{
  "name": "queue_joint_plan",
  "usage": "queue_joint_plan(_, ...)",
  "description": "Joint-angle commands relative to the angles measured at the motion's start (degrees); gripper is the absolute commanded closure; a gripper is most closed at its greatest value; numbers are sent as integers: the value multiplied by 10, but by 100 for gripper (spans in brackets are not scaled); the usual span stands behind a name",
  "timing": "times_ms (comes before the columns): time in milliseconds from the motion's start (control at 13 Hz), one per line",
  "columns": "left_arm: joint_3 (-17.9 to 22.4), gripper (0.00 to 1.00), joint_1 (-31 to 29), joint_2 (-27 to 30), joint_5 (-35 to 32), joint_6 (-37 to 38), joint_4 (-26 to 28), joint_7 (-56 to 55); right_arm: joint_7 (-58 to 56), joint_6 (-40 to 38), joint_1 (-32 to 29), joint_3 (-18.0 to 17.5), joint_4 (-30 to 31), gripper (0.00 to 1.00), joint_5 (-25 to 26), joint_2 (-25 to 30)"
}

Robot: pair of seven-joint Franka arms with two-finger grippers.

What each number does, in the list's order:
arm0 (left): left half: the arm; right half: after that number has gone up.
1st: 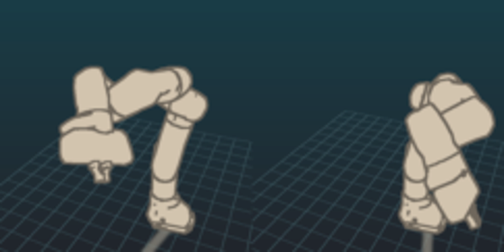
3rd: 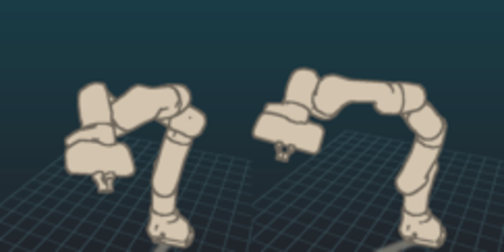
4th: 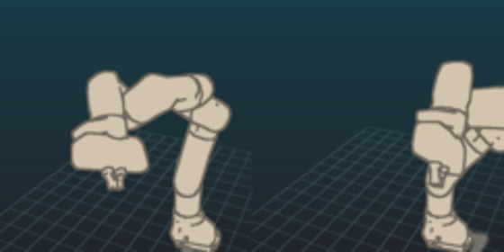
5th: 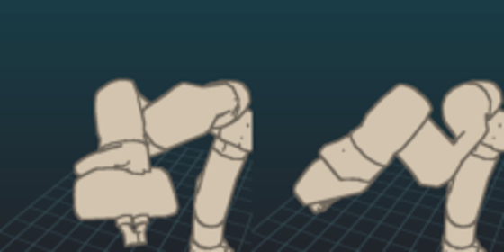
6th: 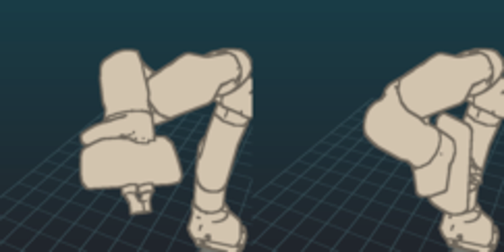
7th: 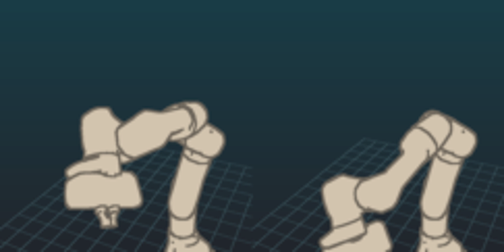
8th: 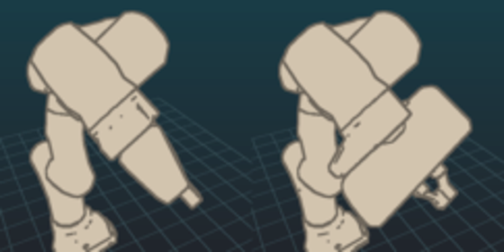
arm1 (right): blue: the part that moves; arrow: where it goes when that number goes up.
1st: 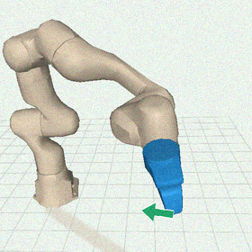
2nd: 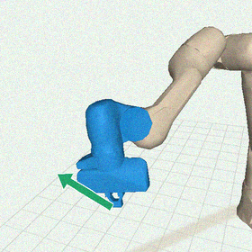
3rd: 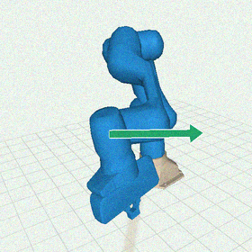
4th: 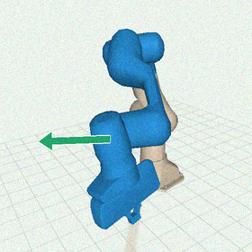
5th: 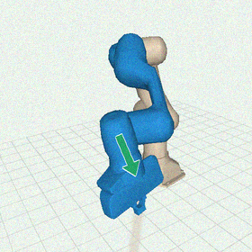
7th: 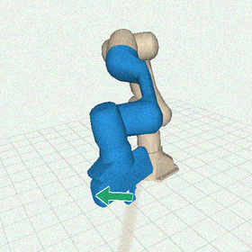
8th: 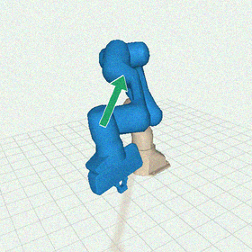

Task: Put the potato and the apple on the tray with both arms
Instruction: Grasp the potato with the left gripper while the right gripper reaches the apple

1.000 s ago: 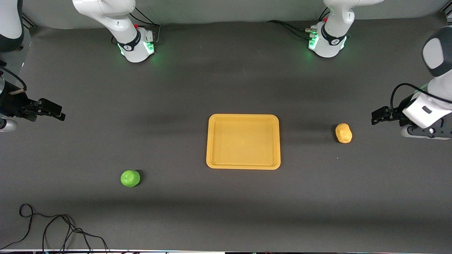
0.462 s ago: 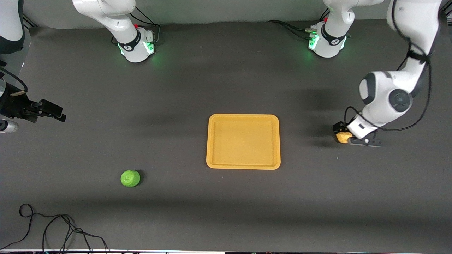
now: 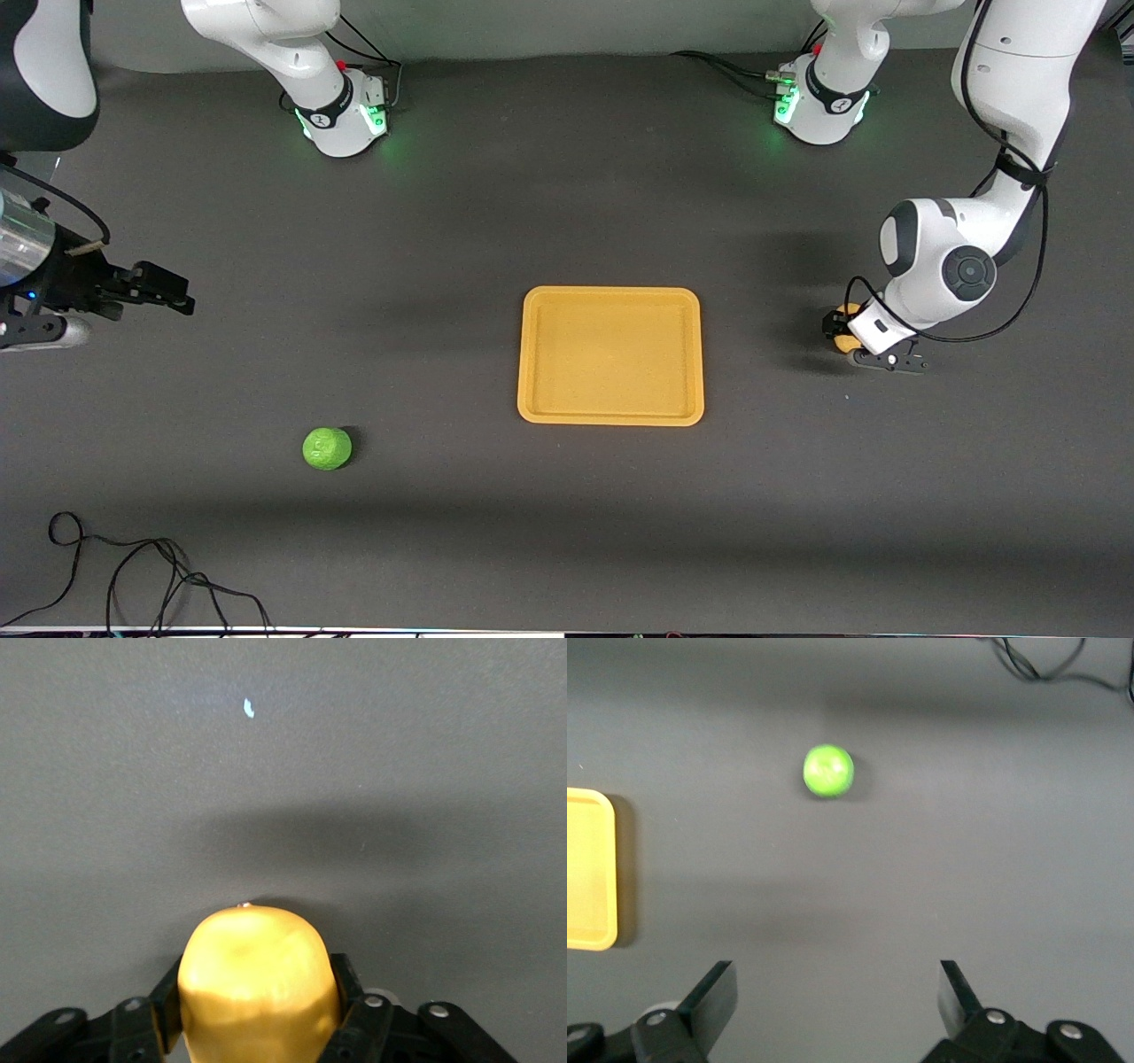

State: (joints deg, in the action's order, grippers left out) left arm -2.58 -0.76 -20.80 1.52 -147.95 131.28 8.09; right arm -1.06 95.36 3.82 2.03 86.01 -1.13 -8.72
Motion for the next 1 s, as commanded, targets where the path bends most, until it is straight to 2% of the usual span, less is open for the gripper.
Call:
queue_joint_plan(0, 3, 63, 12, 49, 1, 78, -15, -11, 4, -18, 17, 1, -142, 0, 5, -101)
queue_joint_plan(77, 2, 63, 28, 61, 2, 119, -36, -38, 3, -19, 22, 1, -159, 0, 6, -118)
queue_joint_plan(231, 2, 62, 98, 53, 2, 172, -100, -153, 4, -18, 23, 1, -161, 0, 3, -132)
queue_joint_plan(462, 1, 62, 201, -5, 9, 163, -190, -269, 2, 5, 24, 1, -137, 0, 0, -166)
queue_joint_plan(692, 1, 62, 272, -60, 14, 162, -256, -338, 4, 101, 23, 1, -84, 0, -1, -203)
queue_joint_plan(923, 2, 54, 307, -99, 6, 155, -262, -340, 5, 221, 23, 1, -27, 0, -10, -233)
